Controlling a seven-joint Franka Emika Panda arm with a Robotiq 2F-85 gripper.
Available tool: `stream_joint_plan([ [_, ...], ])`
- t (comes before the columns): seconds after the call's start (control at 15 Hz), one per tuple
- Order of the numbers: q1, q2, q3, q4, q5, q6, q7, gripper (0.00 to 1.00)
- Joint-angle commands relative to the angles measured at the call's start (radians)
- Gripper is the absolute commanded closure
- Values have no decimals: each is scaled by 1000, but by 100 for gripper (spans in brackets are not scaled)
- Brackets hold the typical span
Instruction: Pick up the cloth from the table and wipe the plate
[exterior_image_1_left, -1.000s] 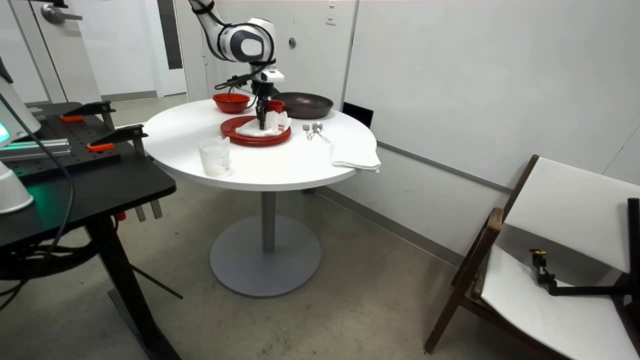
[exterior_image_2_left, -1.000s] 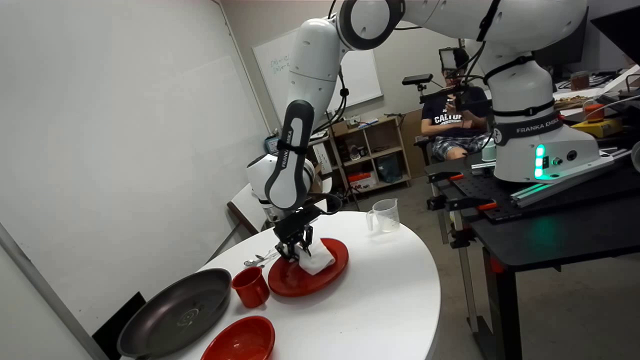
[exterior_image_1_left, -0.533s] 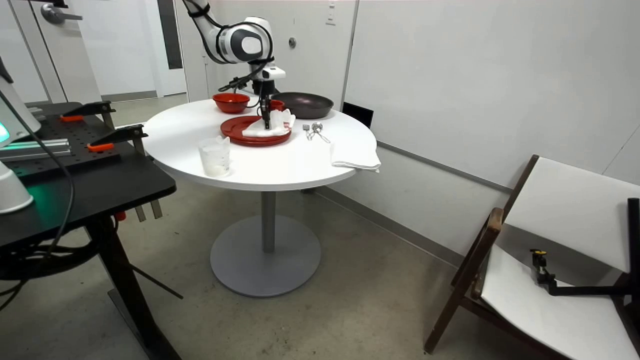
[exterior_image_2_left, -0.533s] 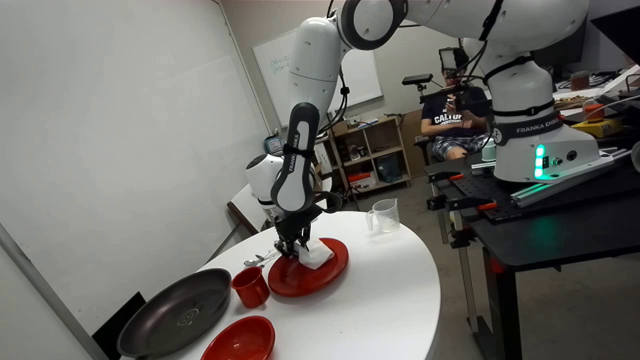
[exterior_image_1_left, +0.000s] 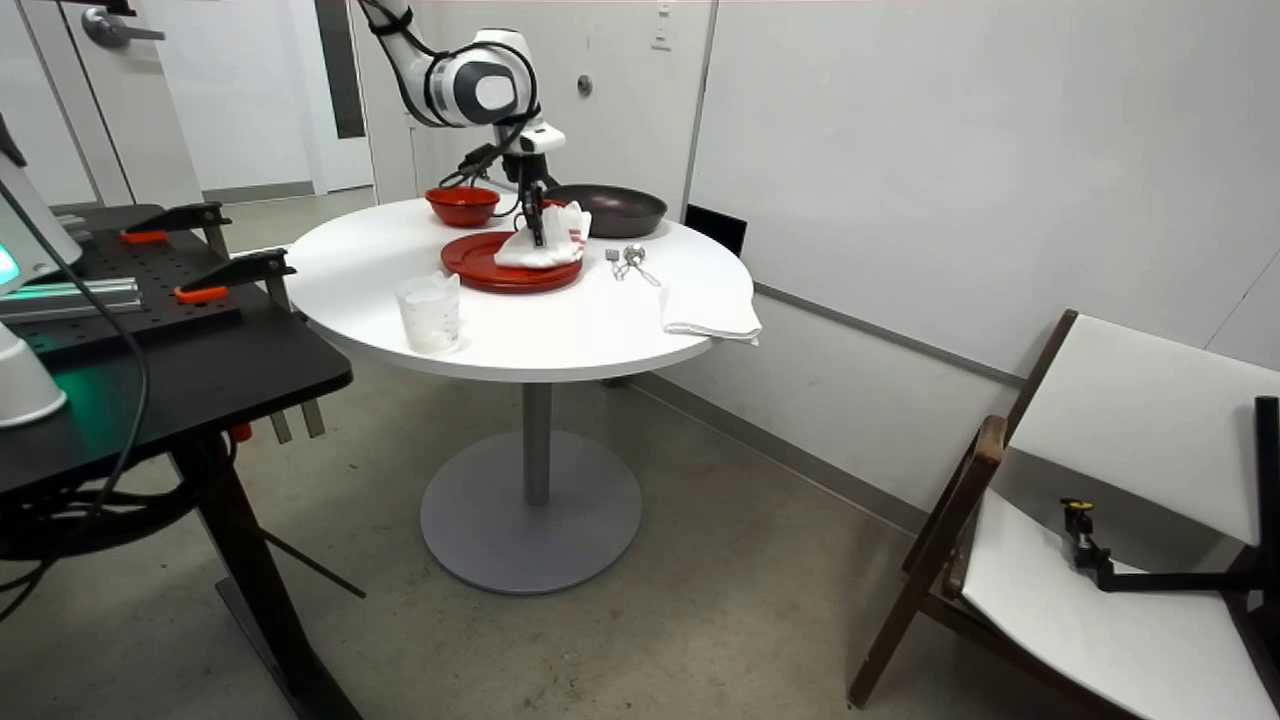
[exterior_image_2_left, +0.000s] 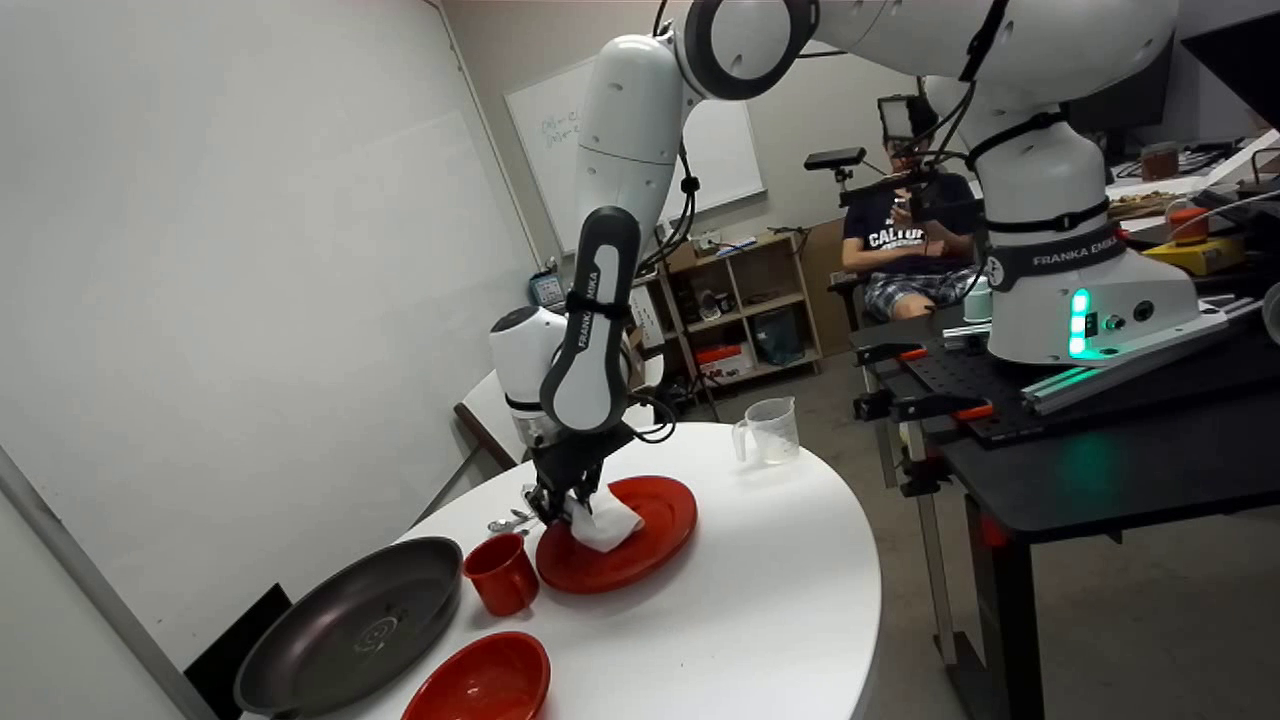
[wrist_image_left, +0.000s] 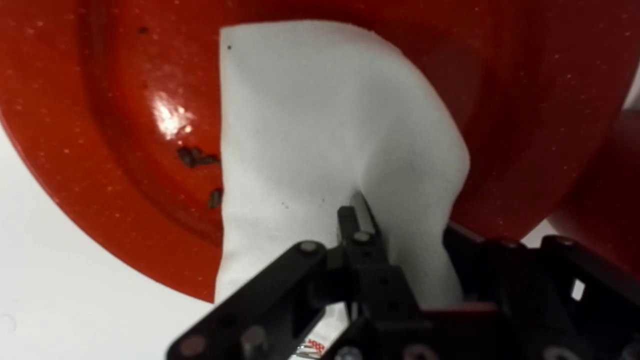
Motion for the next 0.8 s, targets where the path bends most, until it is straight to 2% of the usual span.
stream_joint_plan([
  [0.0, -29, 15, 55, 36, 39, 19, -14, 94],
  [0.4, -113, 14, 193, 70, 105, -18, -97, 94],
  [0.73, -137, 20, 201, 82, 141, -42, -118, 94],
])
